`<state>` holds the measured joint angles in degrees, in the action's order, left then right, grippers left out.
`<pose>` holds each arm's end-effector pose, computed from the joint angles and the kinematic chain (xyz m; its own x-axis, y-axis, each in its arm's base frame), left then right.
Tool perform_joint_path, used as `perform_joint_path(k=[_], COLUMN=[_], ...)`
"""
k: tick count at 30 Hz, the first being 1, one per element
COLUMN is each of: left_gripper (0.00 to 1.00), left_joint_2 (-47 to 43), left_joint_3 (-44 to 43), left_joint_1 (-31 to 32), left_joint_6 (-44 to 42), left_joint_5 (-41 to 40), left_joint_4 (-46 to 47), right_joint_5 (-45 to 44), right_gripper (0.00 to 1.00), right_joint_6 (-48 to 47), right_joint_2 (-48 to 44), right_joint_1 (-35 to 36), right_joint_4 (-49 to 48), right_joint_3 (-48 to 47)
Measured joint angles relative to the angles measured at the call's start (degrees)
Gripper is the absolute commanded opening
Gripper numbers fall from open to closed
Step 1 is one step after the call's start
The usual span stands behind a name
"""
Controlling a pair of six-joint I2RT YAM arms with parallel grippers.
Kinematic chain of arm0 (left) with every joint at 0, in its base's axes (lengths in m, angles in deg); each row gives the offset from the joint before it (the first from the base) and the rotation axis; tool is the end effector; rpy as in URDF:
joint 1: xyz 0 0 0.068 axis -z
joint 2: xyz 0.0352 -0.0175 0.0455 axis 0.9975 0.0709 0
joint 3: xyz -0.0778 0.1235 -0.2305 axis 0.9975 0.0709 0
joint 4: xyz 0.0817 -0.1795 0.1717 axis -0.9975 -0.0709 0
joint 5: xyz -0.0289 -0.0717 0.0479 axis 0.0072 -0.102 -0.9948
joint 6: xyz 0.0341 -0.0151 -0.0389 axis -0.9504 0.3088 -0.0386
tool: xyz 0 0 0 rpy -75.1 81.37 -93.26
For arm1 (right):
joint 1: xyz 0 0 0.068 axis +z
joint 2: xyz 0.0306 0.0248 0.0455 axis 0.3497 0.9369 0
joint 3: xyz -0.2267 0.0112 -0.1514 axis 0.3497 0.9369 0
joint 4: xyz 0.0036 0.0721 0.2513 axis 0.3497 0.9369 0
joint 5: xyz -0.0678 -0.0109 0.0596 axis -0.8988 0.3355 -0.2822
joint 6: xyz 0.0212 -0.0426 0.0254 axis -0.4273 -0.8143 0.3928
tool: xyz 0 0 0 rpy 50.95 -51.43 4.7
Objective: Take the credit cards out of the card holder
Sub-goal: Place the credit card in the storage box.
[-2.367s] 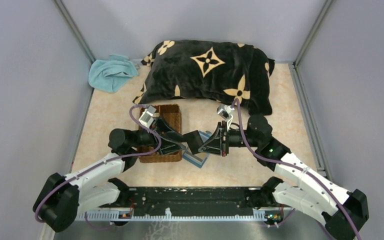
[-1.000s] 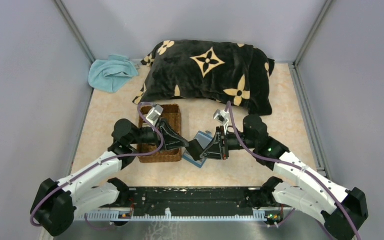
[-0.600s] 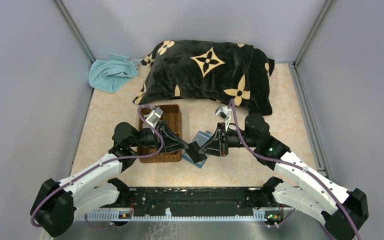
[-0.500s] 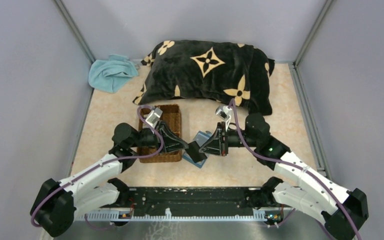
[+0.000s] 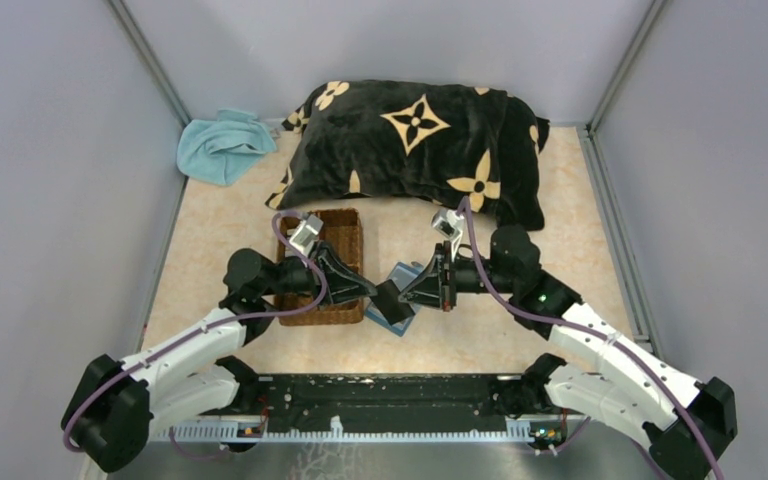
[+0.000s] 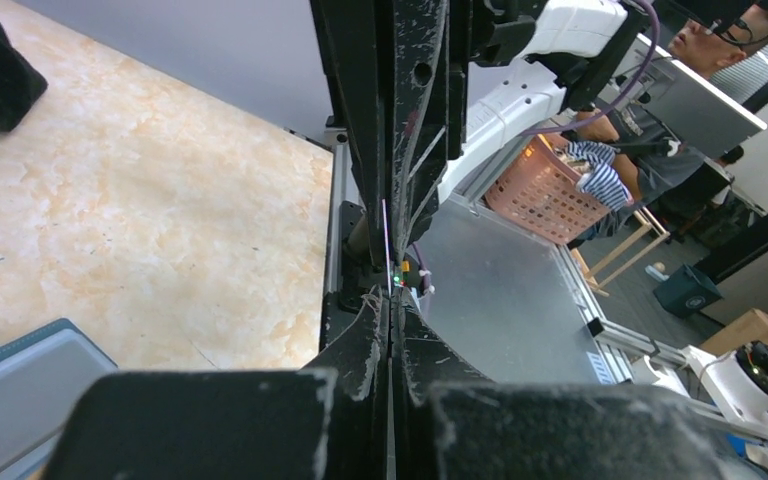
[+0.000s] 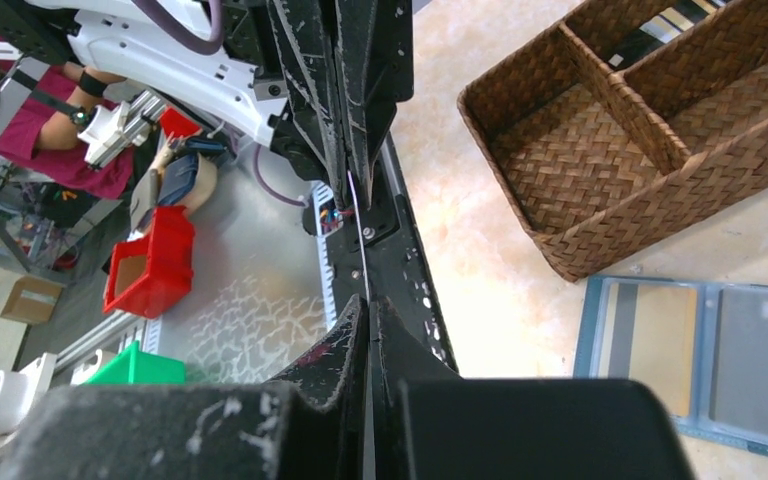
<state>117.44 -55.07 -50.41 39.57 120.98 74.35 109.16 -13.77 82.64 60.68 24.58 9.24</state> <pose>0.1488 -0.1414 0.2791 -0.4700 -0.1621 -0.8677 0.8827 -0.0867 -0.4619 0.1311 0.1429 0.3047 -0.5606 -0.0475 -0.8268 -0.8216 0.1572 0.5480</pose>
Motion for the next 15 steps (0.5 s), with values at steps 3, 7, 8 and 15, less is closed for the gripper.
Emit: perform_joint_path(k=[3,7,8,15], left_gripper=[0.00,0.00,0.00,0.09], left_joint_2=[-0.1,-1.4,-1.8,-4.6], left_joint_3=[0.9,2.2,2.5,3.5], left_joint_1=[0.0,0.0,0.0,0.0], left_joint_6=[0.0,-0.3,-0.5,-2.3], left_joint_5=[-0.6,-1.9,-2.1,-3.5], left_joint_4=[0.2,0.1,-0.1,-2.6], right_joint_5=[-0.7,-1.0,-1.0,0.0], right_gripper=[0.00,0.00,0.00,0.00], right_joint_6=[-1.6,-3.1,-3.4,-4.6], right_joint_2=[0.9,2.6,3.1,5.4], right_joint_1=[-0.2,-0.7,-0.7,-1.0], right_joint_4=[2.9,5.6,6.0,7.1], right_joint_3=[-2.2,-5.2,-5.7,-8.2])
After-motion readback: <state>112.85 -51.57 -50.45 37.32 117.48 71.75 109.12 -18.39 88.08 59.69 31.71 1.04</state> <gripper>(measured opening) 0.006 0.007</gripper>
